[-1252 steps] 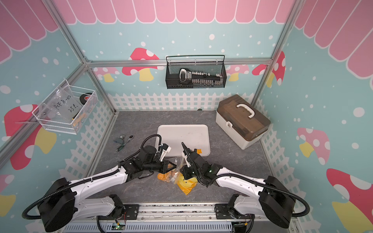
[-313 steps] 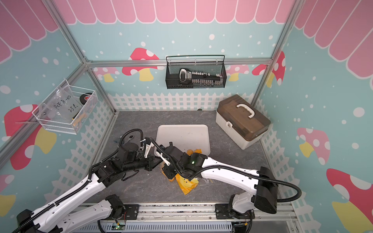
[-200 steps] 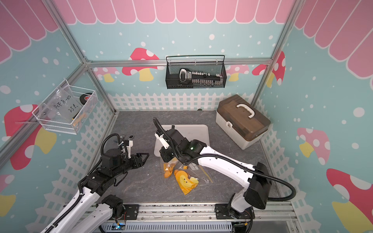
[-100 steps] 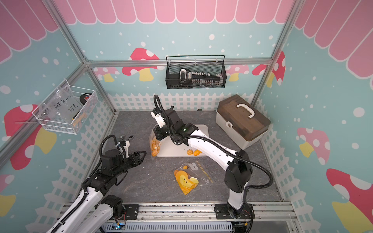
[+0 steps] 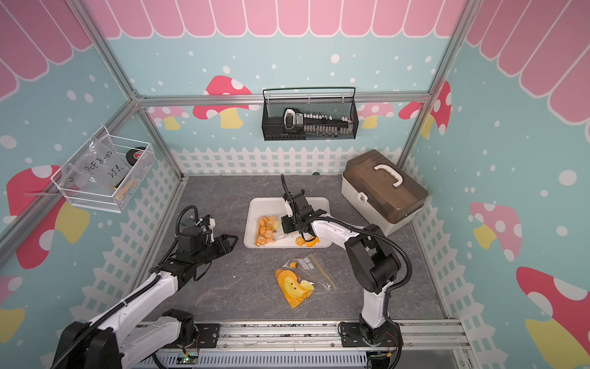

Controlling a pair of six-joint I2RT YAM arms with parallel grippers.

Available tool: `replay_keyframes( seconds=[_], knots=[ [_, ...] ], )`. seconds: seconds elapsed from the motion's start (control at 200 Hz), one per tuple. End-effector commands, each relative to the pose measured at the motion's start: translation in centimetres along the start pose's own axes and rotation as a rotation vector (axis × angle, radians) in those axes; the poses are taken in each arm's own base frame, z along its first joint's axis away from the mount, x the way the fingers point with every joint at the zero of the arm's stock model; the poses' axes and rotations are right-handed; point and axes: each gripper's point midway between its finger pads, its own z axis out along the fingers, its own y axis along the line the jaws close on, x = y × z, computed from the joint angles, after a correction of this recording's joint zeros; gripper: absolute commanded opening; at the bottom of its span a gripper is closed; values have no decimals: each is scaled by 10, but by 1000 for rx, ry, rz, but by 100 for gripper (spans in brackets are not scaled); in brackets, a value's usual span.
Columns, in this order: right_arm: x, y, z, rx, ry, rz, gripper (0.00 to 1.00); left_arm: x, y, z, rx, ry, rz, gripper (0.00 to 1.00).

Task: Pour cookies out of the ziploc bag
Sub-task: Place the ziploc bag on the tray.

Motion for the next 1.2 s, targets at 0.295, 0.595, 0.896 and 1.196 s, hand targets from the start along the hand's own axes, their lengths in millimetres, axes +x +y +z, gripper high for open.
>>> replay_keyframes(
  seconds=[0.295, 0.595, 0.896, 1.196],
  knots=[
    [-36, -31, -61, 39, -277, 45, 19, -32, -37, 61, 49, 8, 65, 50],
    [-41, -30, -116, 36, -454, 43, 32, -45, -24, 117, 14, 90, -46, 38],
    [-35, -38, -117, 42, -472, 72, 33, -49, -12, 129, -99, 42, -43, 51],
    [-31, -40, -114, 39, -469, 76, 32, -53, -4, 148, -83, -32, -165, 52]
  ],
)
